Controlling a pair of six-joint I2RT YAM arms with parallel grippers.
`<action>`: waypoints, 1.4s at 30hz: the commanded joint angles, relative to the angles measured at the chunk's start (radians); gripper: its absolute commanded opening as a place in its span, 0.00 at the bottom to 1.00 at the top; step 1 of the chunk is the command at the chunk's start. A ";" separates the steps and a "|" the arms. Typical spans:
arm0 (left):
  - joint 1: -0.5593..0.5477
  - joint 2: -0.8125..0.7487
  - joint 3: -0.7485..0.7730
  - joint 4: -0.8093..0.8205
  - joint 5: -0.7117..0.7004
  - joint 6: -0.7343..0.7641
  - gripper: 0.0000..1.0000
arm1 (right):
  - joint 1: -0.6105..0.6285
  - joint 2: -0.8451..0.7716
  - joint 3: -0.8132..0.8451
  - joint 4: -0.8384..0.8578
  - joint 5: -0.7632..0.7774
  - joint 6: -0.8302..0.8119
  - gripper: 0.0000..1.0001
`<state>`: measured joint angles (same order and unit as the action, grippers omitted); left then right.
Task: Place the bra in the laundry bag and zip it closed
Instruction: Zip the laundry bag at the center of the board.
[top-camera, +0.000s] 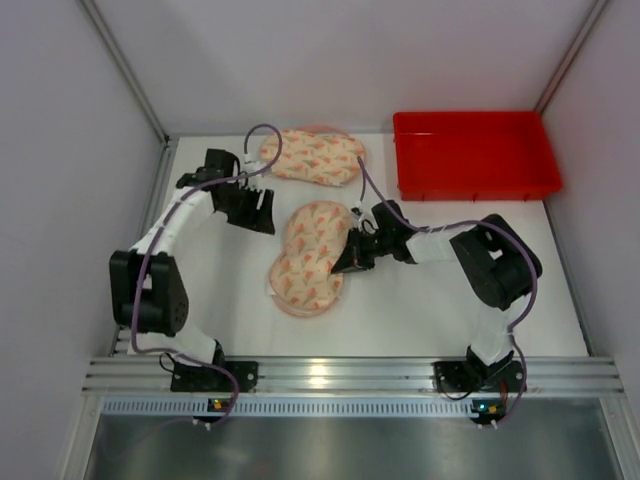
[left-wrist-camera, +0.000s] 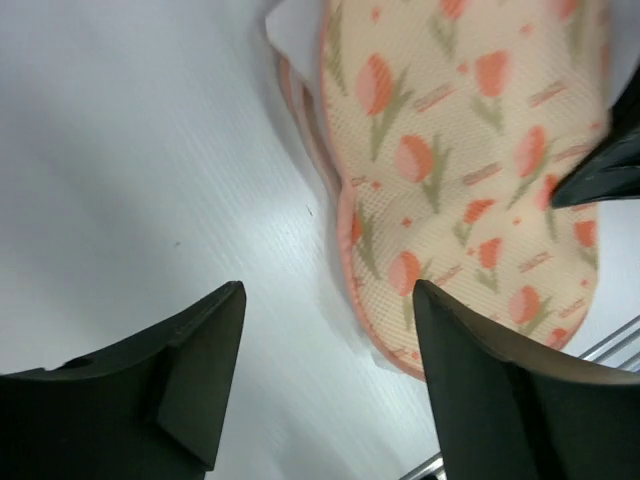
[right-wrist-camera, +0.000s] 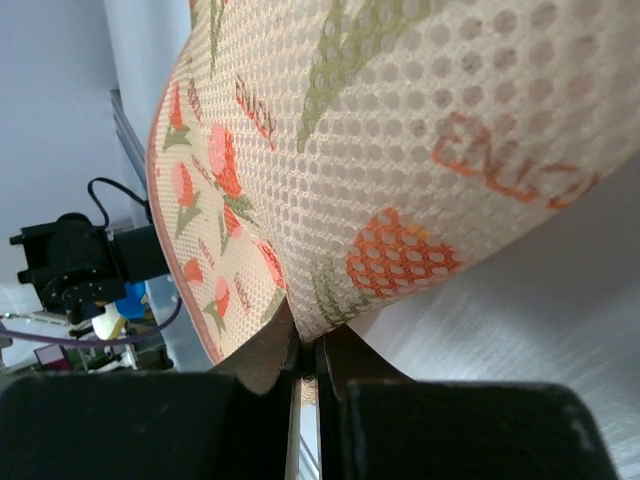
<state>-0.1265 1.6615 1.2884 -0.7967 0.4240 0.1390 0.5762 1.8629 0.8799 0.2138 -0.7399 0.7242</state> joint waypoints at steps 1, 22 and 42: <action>-0.010 -0.222 -0.001 0.044 0.021 0.212 0.76 | 0.065 0.008 0.094 -0.138 0.039 -0.025 0.00; -1.035 -0.166 0.033 -0.274 -0.413 0.630 0.72 | 0.096 0.098 0.220 -0.304 0.033 -0.058 0.00; -1.124 0.458 0.427 -0.464 -0.653 0.533 0.59 | 0.103 0.113 0.234 -0.324 0.040 -0.077 0.00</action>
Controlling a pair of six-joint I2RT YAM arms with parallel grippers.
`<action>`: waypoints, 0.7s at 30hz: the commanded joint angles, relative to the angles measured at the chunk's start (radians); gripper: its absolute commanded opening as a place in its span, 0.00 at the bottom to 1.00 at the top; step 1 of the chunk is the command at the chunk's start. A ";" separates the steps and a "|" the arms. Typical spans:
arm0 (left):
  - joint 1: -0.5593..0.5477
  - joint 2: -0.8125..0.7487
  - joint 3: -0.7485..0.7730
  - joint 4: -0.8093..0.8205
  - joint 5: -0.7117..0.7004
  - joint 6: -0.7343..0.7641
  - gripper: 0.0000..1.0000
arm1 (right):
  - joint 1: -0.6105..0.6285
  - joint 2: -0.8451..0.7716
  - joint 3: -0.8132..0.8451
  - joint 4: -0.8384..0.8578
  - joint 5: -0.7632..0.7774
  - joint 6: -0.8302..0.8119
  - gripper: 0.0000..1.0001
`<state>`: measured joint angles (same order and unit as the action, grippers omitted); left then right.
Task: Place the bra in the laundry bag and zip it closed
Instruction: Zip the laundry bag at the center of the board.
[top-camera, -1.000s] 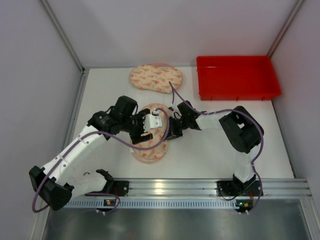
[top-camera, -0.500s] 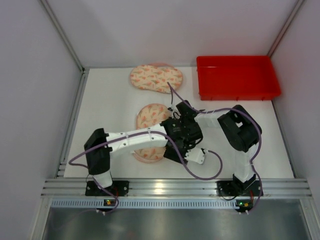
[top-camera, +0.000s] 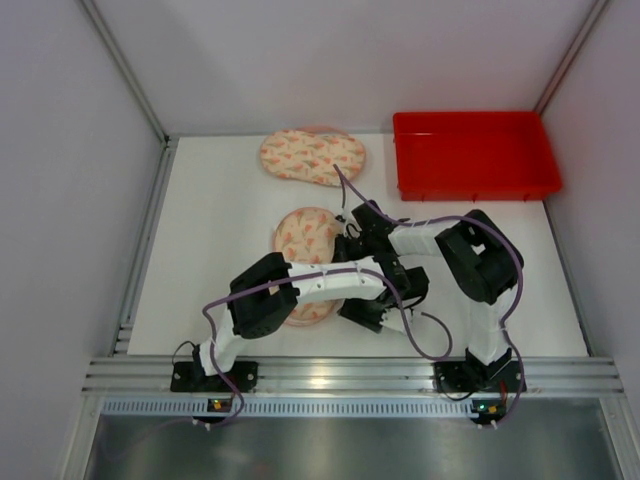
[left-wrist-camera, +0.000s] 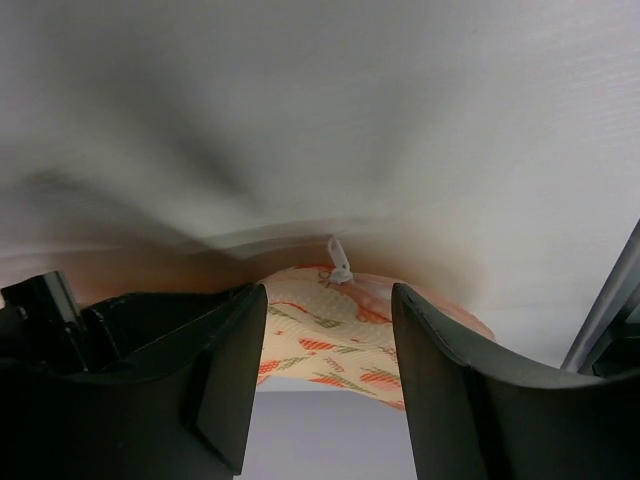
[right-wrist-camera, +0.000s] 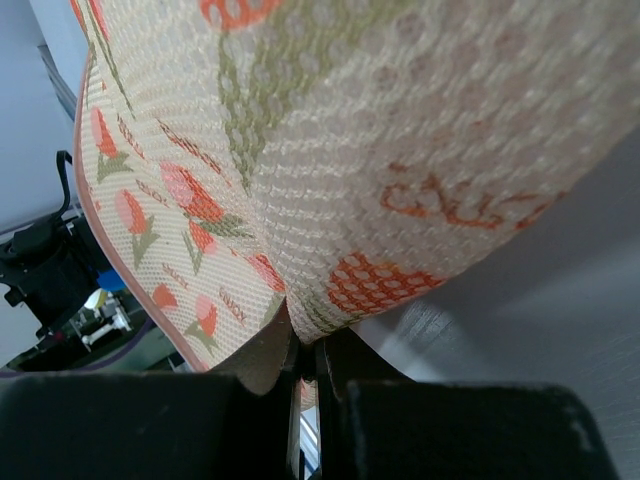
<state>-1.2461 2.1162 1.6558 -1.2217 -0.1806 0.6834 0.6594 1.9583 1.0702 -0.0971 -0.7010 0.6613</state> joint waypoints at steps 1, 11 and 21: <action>-0.004 0.008 0.062 -0.038 -0.054 -0.007 0.58 | 0.019 0.017 0.043 -0.013 -0.002 -0.014 0.00; -0.004 0.068 0.053 -0.042 -0.072 0.005 0.57 | 0.017 0.001 0.031 -0.012 0.001 -0.017 0.00; -0.004 0.085 0.001 -0.038 -0.085 0.001 0.57 | 0.014 0.005 0.031 -0.012 -0.006 -0.016 0.00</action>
<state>-1.2461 2.1891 1.6745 -1.2270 -0.2371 0.6830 0.6590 1.9583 1.0702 -0.0975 -0.7013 0.6609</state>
